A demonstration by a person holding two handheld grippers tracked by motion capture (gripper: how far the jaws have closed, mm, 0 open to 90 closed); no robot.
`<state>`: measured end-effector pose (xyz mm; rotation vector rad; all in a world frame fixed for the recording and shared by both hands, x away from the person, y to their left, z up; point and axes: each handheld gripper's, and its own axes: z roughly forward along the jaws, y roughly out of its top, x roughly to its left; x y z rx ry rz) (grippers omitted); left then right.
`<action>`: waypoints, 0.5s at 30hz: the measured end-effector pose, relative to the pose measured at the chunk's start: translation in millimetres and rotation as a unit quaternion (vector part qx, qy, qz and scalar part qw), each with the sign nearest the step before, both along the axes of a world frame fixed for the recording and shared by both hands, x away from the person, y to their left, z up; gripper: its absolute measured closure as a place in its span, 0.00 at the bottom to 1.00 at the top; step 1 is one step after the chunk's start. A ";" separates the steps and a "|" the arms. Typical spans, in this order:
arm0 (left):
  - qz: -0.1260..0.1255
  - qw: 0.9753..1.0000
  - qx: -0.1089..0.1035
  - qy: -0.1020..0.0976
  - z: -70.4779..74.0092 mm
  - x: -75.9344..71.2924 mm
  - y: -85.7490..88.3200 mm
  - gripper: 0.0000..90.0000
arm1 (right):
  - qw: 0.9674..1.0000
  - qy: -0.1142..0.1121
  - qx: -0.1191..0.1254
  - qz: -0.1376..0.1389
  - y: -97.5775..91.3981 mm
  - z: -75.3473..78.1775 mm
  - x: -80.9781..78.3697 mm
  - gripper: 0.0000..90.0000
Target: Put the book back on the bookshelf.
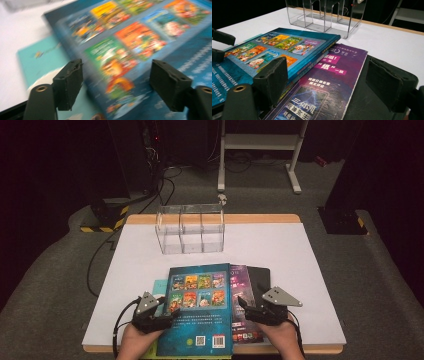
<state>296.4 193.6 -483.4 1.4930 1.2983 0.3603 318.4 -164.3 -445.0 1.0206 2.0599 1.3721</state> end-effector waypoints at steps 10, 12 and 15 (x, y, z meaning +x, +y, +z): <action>0.008 0.999 -0.036 0.028 -2.3 4.9 -4.1 0.21 | 1.000 0.015 0.003 0.016 0.6 -0.5 0.9 0.17; 0.008 0.999 -0.033 0.032 -1.7 5.0 -3.9 0.21 | 1.000 0.012 0.002 0.011 1.4 -0.9 0.5 0.16; 0.005 0.999 -0.033 0.033 -0.5 4.5 -6.4 0.21 | 1.000 0.022 0.006 0.020 1.5 -1.7 1.8 0.17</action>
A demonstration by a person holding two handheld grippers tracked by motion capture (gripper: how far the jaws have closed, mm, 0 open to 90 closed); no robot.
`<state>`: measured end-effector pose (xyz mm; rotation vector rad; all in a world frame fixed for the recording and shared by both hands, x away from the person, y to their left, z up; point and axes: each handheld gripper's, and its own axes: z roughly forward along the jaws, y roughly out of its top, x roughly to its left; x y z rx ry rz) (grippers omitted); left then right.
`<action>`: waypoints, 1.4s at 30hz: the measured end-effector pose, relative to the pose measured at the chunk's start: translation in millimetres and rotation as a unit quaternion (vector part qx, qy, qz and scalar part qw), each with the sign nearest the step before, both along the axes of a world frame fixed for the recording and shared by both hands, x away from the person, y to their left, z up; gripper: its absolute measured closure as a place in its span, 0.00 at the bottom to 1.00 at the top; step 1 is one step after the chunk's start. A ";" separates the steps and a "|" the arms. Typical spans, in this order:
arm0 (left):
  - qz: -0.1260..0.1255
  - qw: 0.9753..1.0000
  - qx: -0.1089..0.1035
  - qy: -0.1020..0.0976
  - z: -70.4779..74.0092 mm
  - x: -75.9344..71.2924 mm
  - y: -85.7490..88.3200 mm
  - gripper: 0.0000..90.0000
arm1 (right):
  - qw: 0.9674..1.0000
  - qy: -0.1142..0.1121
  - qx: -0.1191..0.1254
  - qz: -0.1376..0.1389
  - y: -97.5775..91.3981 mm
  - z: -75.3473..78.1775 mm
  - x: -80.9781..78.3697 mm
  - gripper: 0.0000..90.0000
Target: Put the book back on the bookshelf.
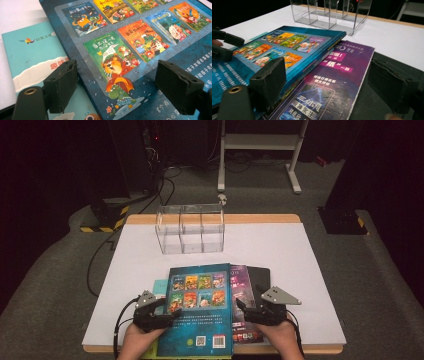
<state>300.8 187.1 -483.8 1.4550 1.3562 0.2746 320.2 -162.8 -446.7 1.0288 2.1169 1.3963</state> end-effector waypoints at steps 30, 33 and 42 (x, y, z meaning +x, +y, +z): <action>-0.061 0.998 -0.013 -0.021 7.6 5.2 -48.8 0.31 | 0.995 0.101 0.023 0.010 -4.5 -17.3 3.5 0.19; -0.060 0.998 -0.015 -0.022 7.0 7.2 -49.0 0.31 | 0.994 0.106 0.008 0.003 -2.2 -12.6 5.7 0.20; -0.061 0.998 0.007 -0.032 10.5 23.1 -53.4 0.37 | 0.993 0.113 -0.012 -0.033 3.6 -5.4 33.2 0.23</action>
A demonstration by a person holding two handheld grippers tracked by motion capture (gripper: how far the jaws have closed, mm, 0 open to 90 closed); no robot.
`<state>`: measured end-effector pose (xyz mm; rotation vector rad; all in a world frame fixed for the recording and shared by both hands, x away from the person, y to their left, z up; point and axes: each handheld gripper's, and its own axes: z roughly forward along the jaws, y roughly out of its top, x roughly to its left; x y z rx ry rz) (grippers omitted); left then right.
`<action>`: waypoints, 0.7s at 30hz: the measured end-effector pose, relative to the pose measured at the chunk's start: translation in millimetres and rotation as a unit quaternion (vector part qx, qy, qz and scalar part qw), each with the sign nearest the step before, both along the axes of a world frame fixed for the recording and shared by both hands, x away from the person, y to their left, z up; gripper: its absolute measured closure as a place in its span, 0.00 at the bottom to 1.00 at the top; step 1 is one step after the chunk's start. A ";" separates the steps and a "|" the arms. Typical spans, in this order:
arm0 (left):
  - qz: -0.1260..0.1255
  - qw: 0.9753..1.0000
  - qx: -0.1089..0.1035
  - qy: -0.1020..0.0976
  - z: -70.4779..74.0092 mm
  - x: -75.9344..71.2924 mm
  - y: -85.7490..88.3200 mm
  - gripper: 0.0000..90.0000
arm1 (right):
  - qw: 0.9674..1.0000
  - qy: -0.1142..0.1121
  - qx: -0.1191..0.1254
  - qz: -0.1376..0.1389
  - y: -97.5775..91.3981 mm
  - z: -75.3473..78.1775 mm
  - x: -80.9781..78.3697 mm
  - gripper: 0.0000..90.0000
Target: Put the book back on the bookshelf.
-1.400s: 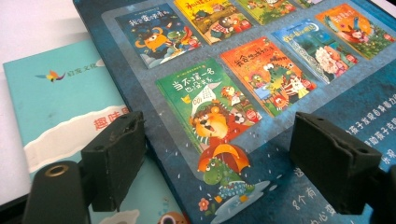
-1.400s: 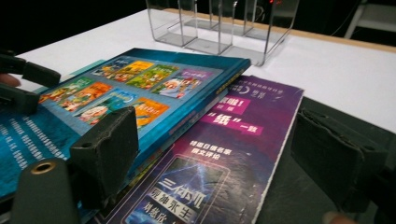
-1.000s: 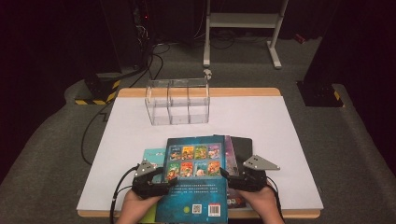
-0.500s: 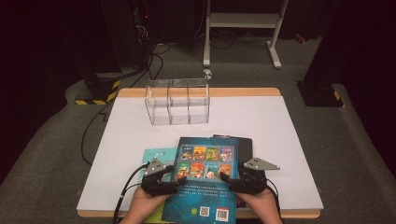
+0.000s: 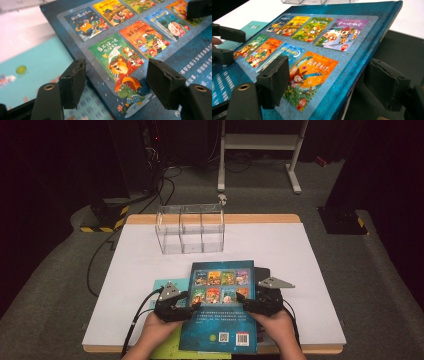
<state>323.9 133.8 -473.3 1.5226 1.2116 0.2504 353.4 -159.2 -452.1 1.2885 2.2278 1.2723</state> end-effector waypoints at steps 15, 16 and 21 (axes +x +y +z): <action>0.006 0.999 0.003 0.034 7.6 17.1 6.5 0.37 | 1.000 -0.001 -0.013 0.002 3.7 1.7 11.5 0.19; 0.004 0.999 0.003 0.044 6.2 14.1 7.6 0.33 | 1.000 0.001 -0.011 0.003 1.2 1.4 0.8 0.19; -0.009 0.999 -0.011 0.051 2.2 4.4 6.9 0.30 | 1.000 0.010 0.003 0.015 0.3 -1.7 -13.3 0.19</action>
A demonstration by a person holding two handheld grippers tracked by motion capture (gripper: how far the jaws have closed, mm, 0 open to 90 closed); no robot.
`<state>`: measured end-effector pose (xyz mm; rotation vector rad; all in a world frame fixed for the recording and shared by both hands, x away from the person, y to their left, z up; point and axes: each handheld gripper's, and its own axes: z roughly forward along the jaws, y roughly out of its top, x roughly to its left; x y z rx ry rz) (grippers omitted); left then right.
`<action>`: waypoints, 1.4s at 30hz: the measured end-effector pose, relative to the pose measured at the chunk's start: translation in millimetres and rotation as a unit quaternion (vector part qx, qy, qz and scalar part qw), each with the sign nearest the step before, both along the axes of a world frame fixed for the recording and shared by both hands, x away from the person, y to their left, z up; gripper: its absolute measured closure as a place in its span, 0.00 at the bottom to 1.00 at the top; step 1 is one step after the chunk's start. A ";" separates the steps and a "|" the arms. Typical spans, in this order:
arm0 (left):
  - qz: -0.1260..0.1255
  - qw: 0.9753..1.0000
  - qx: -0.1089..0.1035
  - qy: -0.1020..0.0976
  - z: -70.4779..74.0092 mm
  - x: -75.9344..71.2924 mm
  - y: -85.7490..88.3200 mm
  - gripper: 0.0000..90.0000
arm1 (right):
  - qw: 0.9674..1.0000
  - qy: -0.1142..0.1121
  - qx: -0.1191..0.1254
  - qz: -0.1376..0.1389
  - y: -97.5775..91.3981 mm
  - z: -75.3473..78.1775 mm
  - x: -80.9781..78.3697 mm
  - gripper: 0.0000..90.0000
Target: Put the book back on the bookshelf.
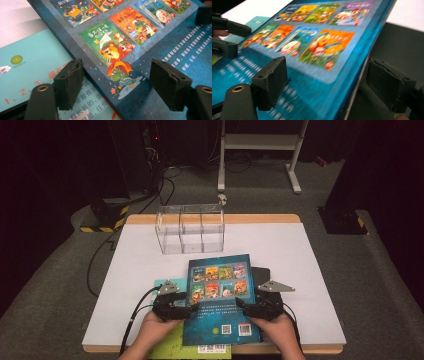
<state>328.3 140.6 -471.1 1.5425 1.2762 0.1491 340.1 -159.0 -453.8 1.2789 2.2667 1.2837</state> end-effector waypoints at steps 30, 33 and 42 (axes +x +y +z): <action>0.015 0.999 0.019 -0.035 0.9 25.3 1.5 0.41 | 0.998 0.053 0.014 -0.006 7.3 -0.7 51.2 0.17; 0.014 0.999 0.012 -0.029 0.4 23.8 1.7 0.41 | 0.999 0.050 0.011 -0.008 8.0 -0.5 50.7 0.18; 0.013 0.999 0.011 -0.028 -1.0 23.1 1.4 0.41 | 0.999 0.043 0.008 -0.016 6.8 5.4 43.6 0.35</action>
